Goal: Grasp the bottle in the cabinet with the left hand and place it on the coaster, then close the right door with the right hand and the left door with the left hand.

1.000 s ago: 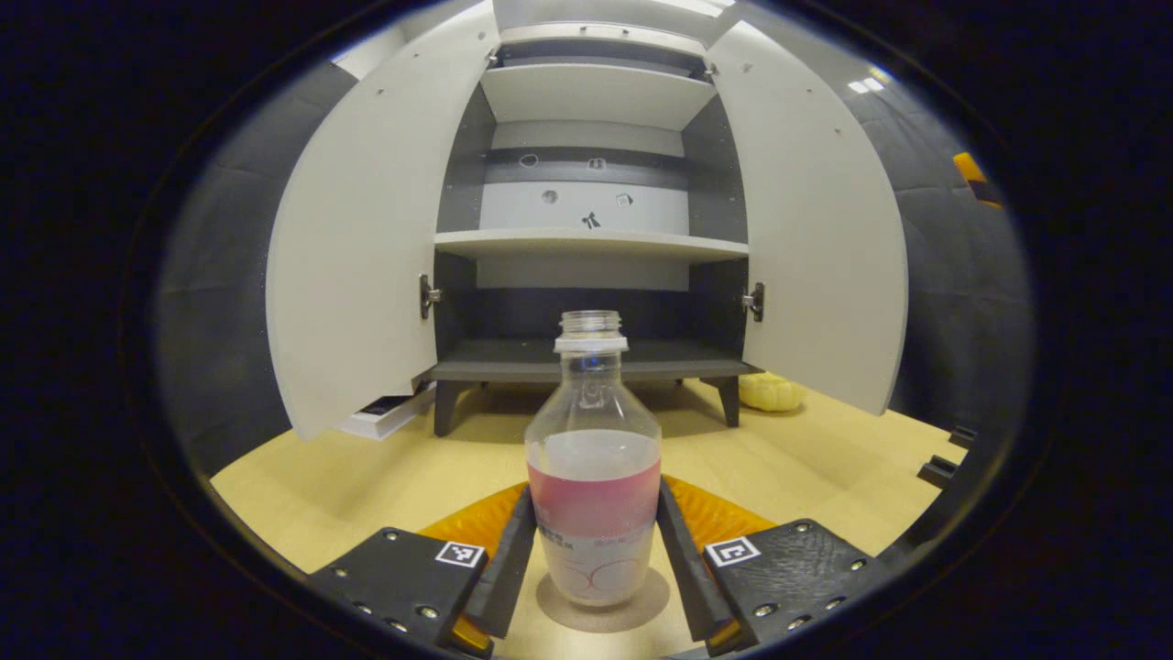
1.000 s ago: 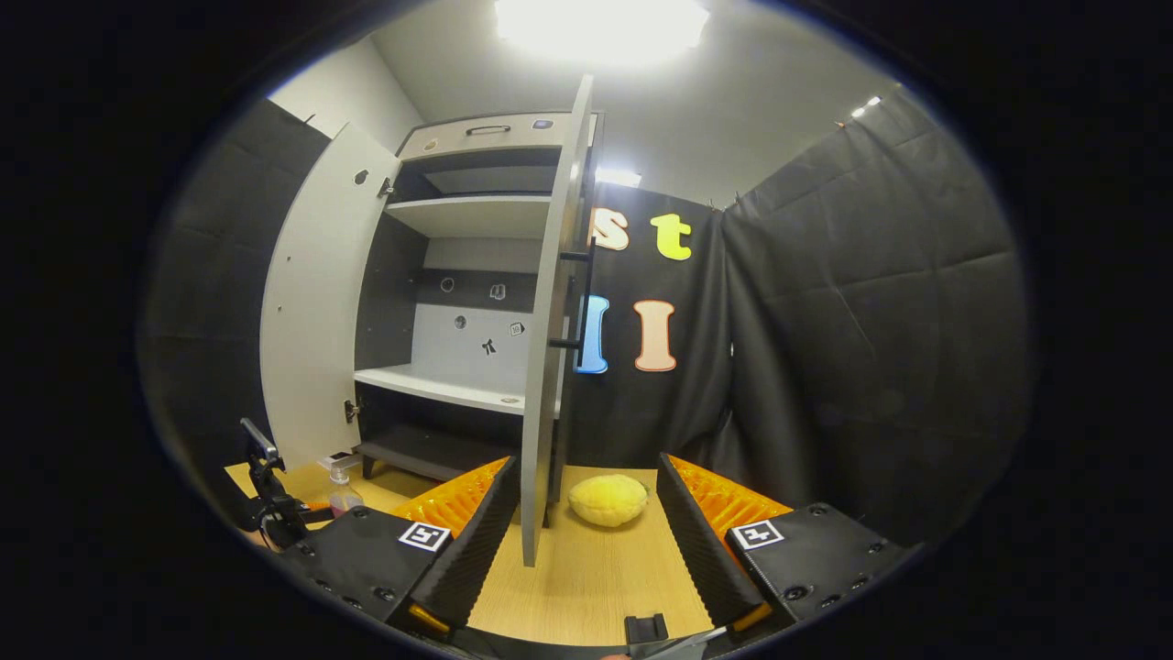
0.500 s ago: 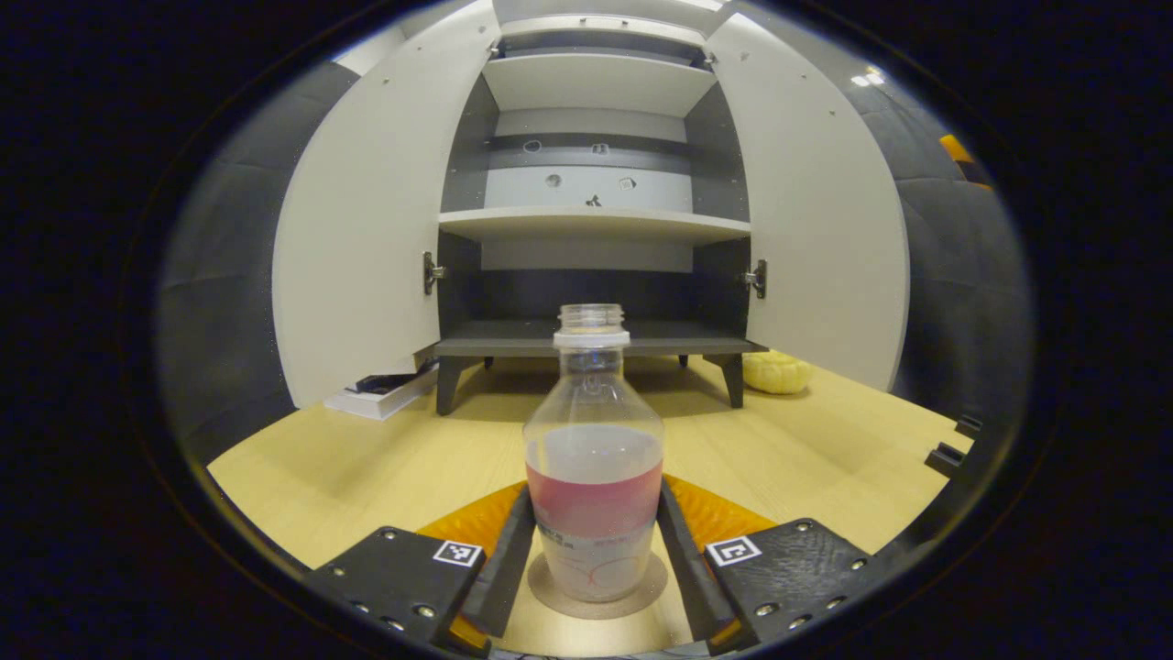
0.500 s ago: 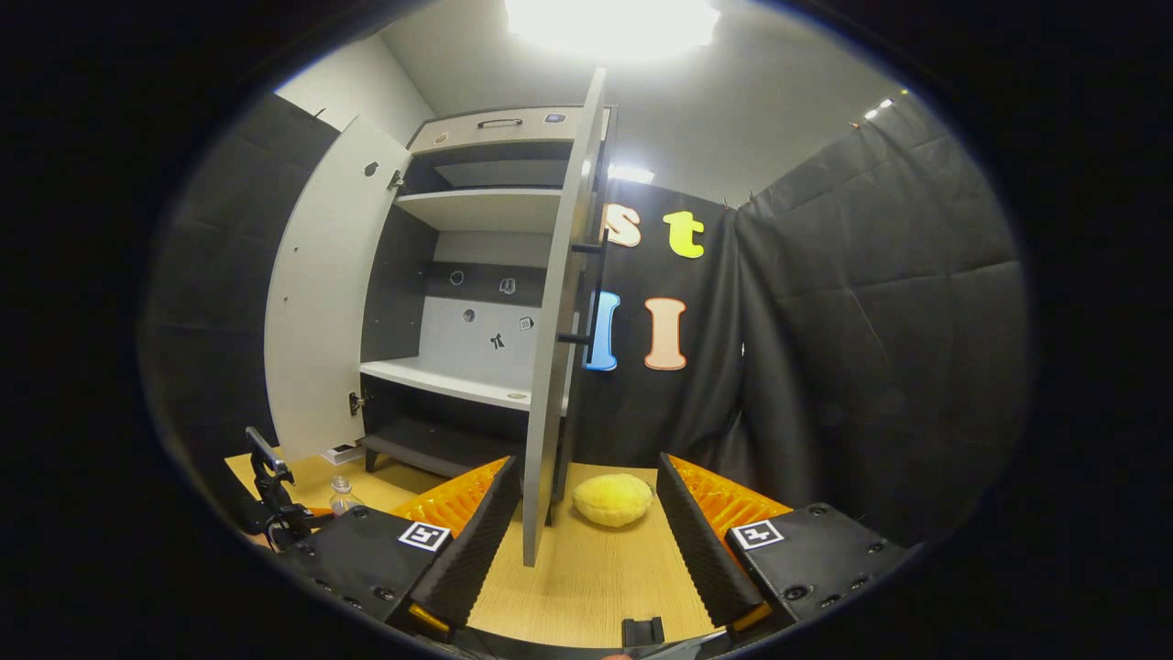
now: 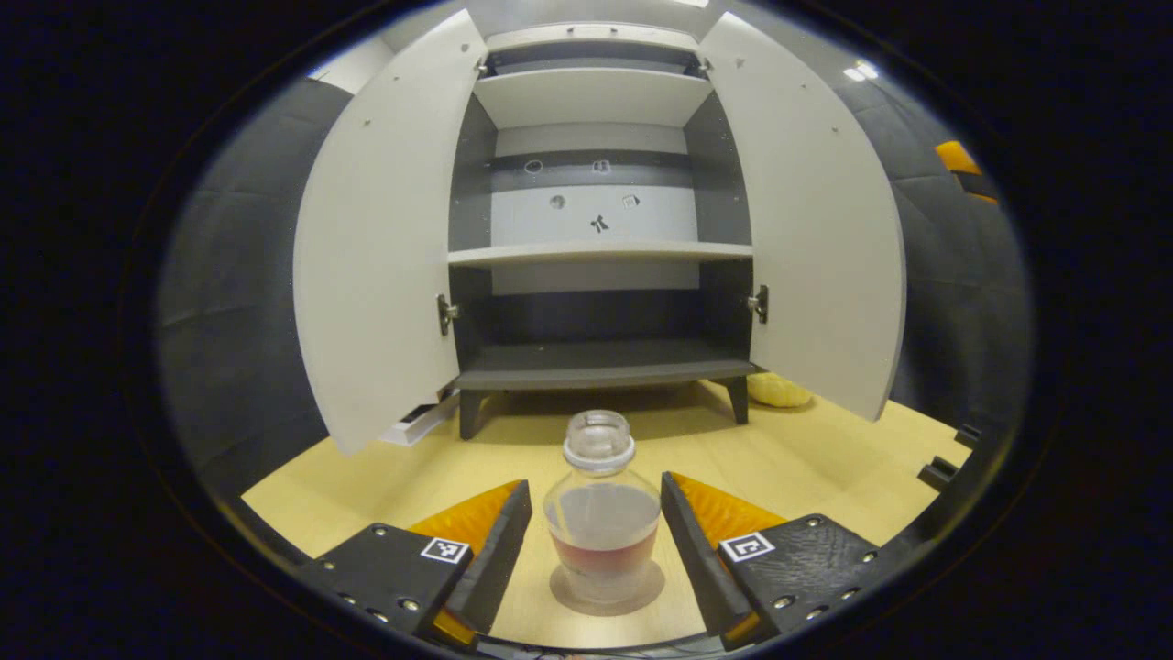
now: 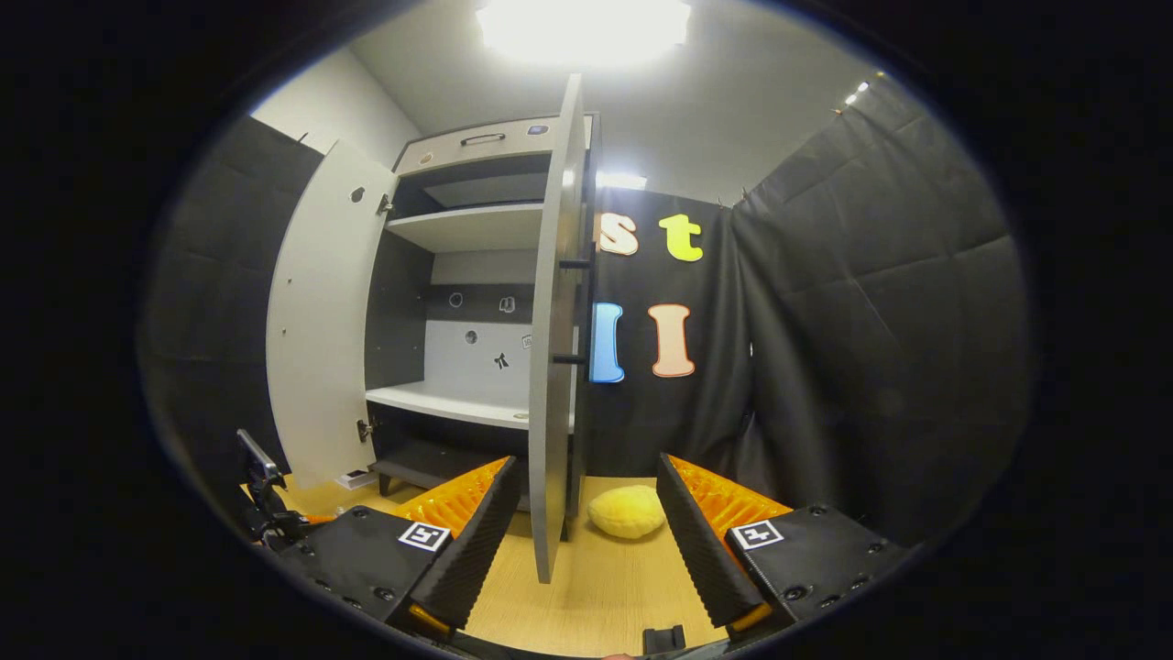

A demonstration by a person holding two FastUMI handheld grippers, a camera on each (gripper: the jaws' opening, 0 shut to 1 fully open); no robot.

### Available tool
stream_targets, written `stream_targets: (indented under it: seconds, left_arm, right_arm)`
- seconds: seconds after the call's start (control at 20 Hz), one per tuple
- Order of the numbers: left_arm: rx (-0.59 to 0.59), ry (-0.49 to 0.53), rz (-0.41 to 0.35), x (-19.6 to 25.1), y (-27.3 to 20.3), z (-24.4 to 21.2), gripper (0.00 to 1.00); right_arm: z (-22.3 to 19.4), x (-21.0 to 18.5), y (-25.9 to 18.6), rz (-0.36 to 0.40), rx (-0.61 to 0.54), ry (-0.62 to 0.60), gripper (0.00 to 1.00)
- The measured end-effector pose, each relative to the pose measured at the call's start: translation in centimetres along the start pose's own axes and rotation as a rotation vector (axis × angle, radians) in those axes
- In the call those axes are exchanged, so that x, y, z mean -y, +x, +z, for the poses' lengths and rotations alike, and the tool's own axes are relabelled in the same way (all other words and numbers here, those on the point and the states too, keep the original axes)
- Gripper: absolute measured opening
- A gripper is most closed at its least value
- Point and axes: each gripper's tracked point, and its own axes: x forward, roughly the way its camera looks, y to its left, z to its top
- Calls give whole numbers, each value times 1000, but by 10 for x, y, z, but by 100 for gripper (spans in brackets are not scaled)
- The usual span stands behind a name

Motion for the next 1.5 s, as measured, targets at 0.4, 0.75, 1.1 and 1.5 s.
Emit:
stream_targets:
  seconds: [0.4, 0.75, 1.1, 1.5]
  left_arm:
    - [104, 4, 92, -33, -49, 109, 83]
    - [217, 3, 227, -120, -74, 178, 83]
    - [257, -14, 349, -218, -94, 195, 83]
    - [256, -35, 391, -288, -87, 184, 90]
  right_arm:
    - [28, 41, 37, -101, 46, 50, 95]
    - [63, 73, 85, -267, 60, 75, 95]
    - [80, 53, 110, -351, 54, 17, 92]
    - [84, 35, 108, -394, 63, -8, 91]
